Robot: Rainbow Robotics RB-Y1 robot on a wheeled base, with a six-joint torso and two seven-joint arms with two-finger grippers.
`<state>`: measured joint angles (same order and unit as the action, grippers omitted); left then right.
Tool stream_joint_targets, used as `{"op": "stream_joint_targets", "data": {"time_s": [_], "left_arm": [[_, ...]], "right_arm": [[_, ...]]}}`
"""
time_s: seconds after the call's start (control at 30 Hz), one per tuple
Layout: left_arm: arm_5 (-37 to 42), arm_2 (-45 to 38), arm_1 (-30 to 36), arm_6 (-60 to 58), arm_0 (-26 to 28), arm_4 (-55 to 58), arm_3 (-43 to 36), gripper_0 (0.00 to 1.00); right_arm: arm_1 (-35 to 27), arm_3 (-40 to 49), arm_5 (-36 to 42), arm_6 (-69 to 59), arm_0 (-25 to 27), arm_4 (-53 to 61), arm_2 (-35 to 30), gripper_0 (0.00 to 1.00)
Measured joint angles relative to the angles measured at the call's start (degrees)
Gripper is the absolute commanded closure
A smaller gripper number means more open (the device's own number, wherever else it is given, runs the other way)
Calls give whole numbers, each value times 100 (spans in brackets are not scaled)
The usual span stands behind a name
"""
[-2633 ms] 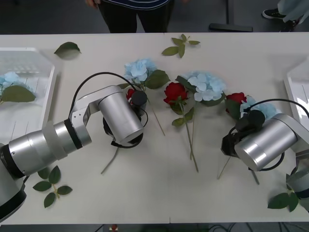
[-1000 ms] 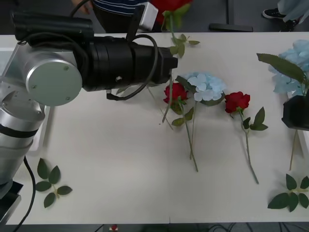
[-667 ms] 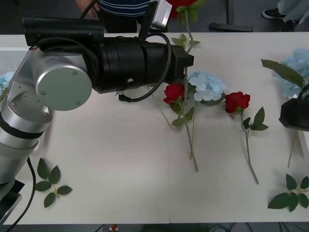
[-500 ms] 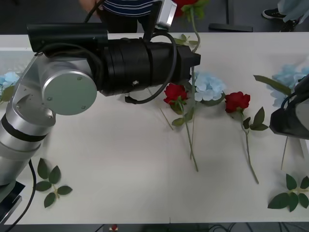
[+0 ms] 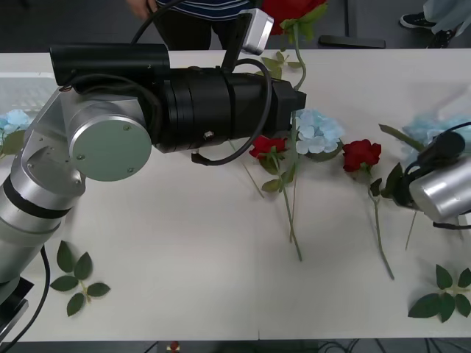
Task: Place the red flowers into the right box and the blue flowers into the left box. If a person shows an open palm, hand one flower to the person first, then continue sorting.
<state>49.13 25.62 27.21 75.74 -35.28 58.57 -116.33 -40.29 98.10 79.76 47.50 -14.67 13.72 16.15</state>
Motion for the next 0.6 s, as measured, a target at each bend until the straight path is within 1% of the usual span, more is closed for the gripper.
{"op": "stream_joint_targets", "data": {"time_s": [0.1, 0.2, 0.27, 0.3, 0.33, 0.37, 0.43, 0.6], "left_arm": [[0, 0, 0, 0, 0, -1, 0, 100], [0, 0, 0, 0, 0, -1, 0, 100], [0, 0, 0, 0, 0, -1, 0, 100], [0, 0, 0, 0, 0, -1, 0, 100], [0, 0, 0, 0, 0, -1, 0, 100], [0, 0, 0, 0, 0, -1, 0, 100], [0, 0, 0, 0, 0, -1, 0, 100], [0, 0, 0, 0, 0, -1, 0, 100]], "right_arm": [[0, -278, -366, 5, 0, -136, 252, 100], [0, -474, -577, 13, 0, -182, 354, 100], [0, -538, -642, 32, 0, -182, 358, 80], [0, -550, -667, 62, 0, -182, 352, 51], [0, -554, -677, 119, 0, -182, 350, 35], [0, -554, -677, 213, 0, -182, 350, 26], [0, -554, -678, 281, 0, -182, 350, 21], [0, -554, -694, 300, 0, -182, 350, 21]]}}
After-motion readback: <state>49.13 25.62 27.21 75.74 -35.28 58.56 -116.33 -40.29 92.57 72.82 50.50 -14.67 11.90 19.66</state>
